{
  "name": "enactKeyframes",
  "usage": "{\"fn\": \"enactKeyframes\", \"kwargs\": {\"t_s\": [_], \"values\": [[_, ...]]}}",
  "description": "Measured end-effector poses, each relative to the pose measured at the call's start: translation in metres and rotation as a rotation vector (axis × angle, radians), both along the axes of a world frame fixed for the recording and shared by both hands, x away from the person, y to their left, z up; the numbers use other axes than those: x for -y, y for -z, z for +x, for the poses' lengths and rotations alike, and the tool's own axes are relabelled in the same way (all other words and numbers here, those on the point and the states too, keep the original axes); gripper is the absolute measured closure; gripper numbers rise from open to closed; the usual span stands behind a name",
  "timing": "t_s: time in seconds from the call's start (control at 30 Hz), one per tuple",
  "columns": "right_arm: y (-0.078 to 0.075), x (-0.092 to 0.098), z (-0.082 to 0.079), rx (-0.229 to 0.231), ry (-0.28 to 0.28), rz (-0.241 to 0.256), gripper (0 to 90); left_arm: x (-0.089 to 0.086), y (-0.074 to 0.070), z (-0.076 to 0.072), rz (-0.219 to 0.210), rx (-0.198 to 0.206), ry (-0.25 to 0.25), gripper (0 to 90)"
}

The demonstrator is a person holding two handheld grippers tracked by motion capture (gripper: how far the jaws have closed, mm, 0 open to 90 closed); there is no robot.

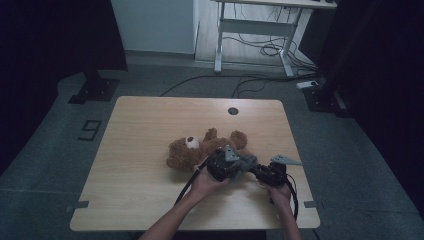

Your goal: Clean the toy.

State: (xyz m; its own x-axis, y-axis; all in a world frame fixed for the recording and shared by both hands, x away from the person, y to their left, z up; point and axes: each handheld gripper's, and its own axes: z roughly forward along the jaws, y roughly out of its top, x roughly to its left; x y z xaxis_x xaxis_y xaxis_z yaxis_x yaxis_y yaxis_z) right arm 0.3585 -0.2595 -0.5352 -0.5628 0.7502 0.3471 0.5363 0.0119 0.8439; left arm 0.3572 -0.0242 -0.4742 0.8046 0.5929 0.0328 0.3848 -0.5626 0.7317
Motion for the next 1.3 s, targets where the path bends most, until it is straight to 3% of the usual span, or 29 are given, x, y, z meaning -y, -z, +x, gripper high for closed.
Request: {"fn": "enactKeyframes", "kwargs": {"t_s": [0.47, 0.6, 0.67, 0.77, 0.83, 0.9, 0.93, 0.97, 1.07, 1.13, 1.2, 1.3], "values": [[0.000, 0.002, 0.000, 0.000, -0.007, 0.015, 69.2, -0.086, -0.003, -0.008, -0.061, 0.014, -0.135, 75.1], [0.000, 0.001, 0.000, -0.001, -0.006, 0.018, 69.2, -0.096, -0.005, -0.008, -0.088, 0.000, -0.158, 75.1], [0.000, 0.001, 0.000, -0.002, -0.007, 0.019, 69.2, -0.089, -0.010, -0.007, -0.111, -0.009, -0.148, 75.2], [-0.002, 0.000, -0.001, 0.007, -0.008, 0.018, 69.4, -0.075, -0.019, -0.006, -0.118, 0.010, -0.121, 75.2], [-0.004, 0.000, -0.001, 0.010, -0.010, 0.015, 69.5, -0.042, -0.034, -0.006, -0.119, 0.040, -0.069, 75.3], [-0.004, 0.000, -0.002, 0.014, -0.011, 0.016, 69.6, -0.018, -0.040, -0.002, -0.109, 0.036, -0.035, 75.2], [-0.005, 0.001, -0.002, 0.014, -0.011, 0.017, 69.6, -0.018, -0.040, -0.002, -0.109, 0.036, -0.035, 75.2], [-0.005, 0.001, -0.002, 0.013, -0.013, 0.019, 69.7, 0.006, -0.040, 0.003, -0.104, 0.016, -0.010, 75.2], [-0.009, -0.001, -0.005, 0.016, -0.018, 0.026, 70.4, 0.035, -0.034, 0.010, -0.056, 0.012, 0.002, 75.2], [-0.012, -0.001, -0.007, 0.026, -0.022, 0.018, 70.4, 0.040, -0.030, 0.012, -0.044, 0.007, 0.000, 75.2], [-0.017, -0.002, -0.009, 0.026, -0.017, -0.020, 70.7, 0.040, -0.020, 0.018, -0.060, -0.020, -0.014, 75.2], [-0.011, -0.002, -0.006, 0.008, -0.026, -0.001, 70.8, 0.032, -0.016, 0.017, -0.047, -0.011, -0.018, 75.3]]}}
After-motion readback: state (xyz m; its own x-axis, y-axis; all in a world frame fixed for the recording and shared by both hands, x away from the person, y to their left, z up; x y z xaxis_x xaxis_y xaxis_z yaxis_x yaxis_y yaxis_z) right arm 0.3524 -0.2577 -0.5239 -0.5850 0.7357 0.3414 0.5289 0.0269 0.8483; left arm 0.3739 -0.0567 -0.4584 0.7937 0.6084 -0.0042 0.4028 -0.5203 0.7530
